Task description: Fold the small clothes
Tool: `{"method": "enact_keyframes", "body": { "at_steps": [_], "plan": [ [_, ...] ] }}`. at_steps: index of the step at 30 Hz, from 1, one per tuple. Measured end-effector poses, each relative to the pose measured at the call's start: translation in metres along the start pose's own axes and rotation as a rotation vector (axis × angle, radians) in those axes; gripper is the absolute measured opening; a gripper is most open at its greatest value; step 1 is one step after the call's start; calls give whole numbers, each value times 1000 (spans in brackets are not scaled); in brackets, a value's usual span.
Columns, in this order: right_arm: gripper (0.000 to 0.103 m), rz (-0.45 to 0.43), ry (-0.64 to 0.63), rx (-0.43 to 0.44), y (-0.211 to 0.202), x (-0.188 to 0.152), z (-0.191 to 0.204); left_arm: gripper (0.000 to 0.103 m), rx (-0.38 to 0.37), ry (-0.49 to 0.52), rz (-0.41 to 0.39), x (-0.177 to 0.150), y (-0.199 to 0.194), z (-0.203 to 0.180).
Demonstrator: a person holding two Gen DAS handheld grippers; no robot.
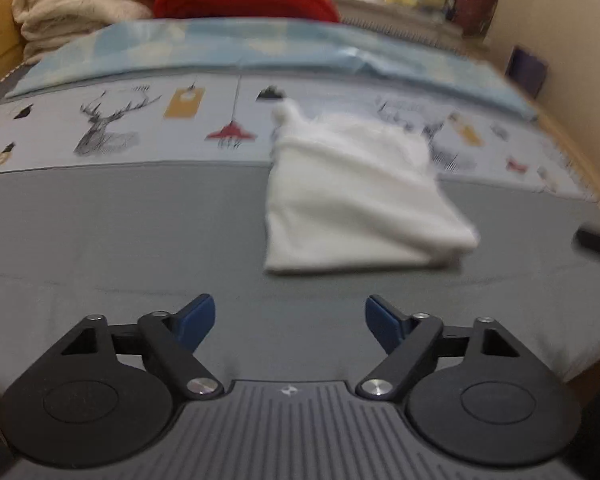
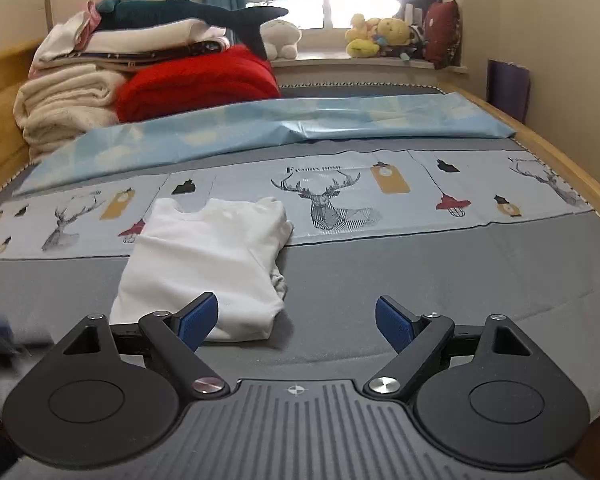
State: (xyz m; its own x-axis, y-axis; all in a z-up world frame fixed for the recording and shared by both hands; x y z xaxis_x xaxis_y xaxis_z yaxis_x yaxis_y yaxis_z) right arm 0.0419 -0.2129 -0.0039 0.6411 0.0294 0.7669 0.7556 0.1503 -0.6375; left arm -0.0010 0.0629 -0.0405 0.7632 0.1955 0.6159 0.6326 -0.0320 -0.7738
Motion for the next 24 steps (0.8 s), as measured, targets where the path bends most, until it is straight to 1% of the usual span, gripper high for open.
{"method": "enact_keyframes", "body": {
  "at_steps": [2,3,6,8,9,11,14,17,19,24],
  "plan": [
    [87,33,16,2,6,-2,0,91,60,41,-26,4,3,-3],
    [87,47,22,10,9,-2,0,92,76,37,-33,6,5,-2],
    [87,49,18,3,15,-2,5,93,48,-11,-32,8,4,-1],
    [87,45,17,-3,14,-3,8,93,42,-27,-51,9,-3,0],
    [87,41,17,-2,14,-2,10,95,30,-38,-55,10,-4,-1],
    [87,33,2,5,12,-4,15,95,9,-52,-67,12,-1,6],
    [87,33,-37,12,14,-5,23,95,24,-36,-76,13,-2,3],
    [87,33,-67,5,16,-7,26,95,28,-55,-75,13,0,7],
    [87,34,-48,15,16,-5,26,95,22,-67,-80,15,0,9],
    [87,50,-33,24,20,-5,27,95,20,-57,-81,15,2,8]
  ]
}}
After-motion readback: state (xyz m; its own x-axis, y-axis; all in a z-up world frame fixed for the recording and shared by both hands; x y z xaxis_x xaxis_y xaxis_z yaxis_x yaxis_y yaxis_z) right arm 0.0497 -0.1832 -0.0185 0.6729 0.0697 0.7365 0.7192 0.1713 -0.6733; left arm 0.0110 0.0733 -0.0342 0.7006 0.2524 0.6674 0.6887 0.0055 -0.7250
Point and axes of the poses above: each gripper's, at about its wrist camera, not at the fingertips, and y roughly the way its jaws point, z to its left, x to its top, the point moved 3 cm from there along y, roughly the way its jaws point, and after that the axes turned 6 degrees about -x, right-handed, at the moved point
